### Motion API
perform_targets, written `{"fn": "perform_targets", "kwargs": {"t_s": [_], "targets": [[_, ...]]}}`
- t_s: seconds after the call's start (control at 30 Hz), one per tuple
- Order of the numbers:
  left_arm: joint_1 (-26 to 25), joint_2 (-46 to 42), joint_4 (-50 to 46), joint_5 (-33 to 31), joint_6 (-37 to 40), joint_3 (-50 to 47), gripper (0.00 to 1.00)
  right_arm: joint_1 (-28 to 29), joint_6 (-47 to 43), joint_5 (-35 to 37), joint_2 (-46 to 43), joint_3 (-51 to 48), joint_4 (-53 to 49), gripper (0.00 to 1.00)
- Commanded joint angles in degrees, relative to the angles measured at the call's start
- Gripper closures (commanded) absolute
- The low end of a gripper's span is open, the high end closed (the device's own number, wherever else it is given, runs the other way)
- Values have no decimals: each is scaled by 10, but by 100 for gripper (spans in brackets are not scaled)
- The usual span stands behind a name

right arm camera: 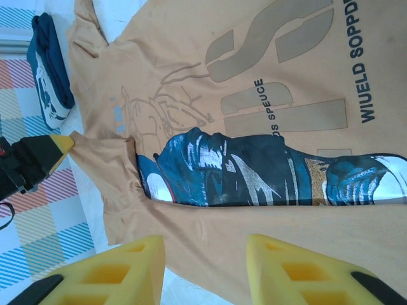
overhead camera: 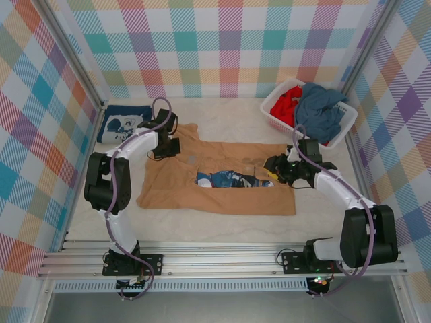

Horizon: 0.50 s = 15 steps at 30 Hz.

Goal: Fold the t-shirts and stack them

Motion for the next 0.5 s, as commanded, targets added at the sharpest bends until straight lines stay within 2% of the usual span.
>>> {"fn": "perform_targets", "kwargs": {"t_s": [0.0, 0.07, 0.13, 0.23, 0.3, 0.4, 0.47], "targets": [[-3, -1, 6, -7, 16, 9, 100, 3, 3, -13, 7, 5, 8, 62], [-2, 8, 5, -16, 20, 14, 99, 3, 1, -7, 9, 7, -5, 62], [-2, 19, 4, -20, 24, 19, 91, 3, -2, 4, 12, 9, -23, 62], [-2, 30, -21, -53, 8, 37, 58, 3, -2, 26, 11, 7, -48, 61], [-2, 13, -59, -114, -32, 45, 39, 3, 0, 64, 3, 9, -84, 60], [0, -52, -132, -143, -106, 30, 35, 3, 14, 122, -18, 10, -146, 59], [1, -104, -162, -107, -178, -23, 38, 2, 40, 159, -33, 3, -189, 59]]}}
